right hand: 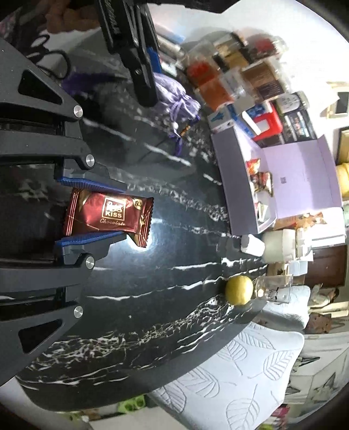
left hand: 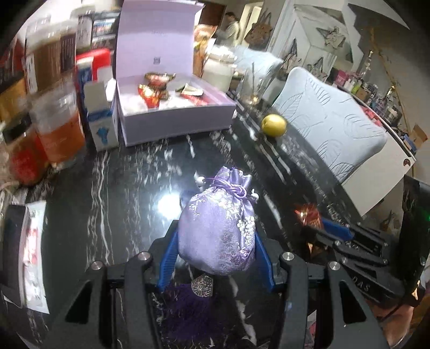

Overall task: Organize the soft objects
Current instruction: 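Lift and carry the sachet and chocolate candy toward the lavender box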

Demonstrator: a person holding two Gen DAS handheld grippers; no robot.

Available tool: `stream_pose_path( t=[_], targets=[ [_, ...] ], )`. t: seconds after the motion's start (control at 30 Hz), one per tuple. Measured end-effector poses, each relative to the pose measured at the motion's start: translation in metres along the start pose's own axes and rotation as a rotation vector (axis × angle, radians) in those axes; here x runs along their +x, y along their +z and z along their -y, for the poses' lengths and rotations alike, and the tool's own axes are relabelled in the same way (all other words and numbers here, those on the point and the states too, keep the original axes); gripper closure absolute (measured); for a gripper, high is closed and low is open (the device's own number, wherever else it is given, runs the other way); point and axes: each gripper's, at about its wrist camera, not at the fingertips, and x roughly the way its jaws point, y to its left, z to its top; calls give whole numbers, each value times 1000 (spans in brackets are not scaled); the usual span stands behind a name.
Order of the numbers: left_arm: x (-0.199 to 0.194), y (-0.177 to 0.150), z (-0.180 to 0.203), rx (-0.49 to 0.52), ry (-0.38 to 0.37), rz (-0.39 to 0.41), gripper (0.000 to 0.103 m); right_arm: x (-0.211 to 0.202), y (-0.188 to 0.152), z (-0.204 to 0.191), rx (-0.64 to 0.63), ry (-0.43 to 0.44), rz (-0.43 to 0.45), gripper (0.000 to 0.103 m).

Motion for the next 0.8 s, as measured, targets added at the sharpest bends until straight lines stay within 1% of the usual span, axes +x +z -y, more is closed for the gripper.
stream_pose_path(
  t=[0.2,0.4,0.53,0.63,0.8],
  targets=[
    [-20,11,9,17,-11,55,52,-23,5,-6,-10,13,46,75],
    [-32,14,12,27,-3,76,52,-39,15,-14,-43,23,79,75],
    [-32,11,9,18,42,55,52,-35,18,-18,-58,43,72,75],
    [-28,8,4,6,86,24,52,-27,18,-24,-76,70,51,75],
    [-26,0,-7,-22,137,-9,52,-8,17,-34,-96,118,2,75]
  ],
)
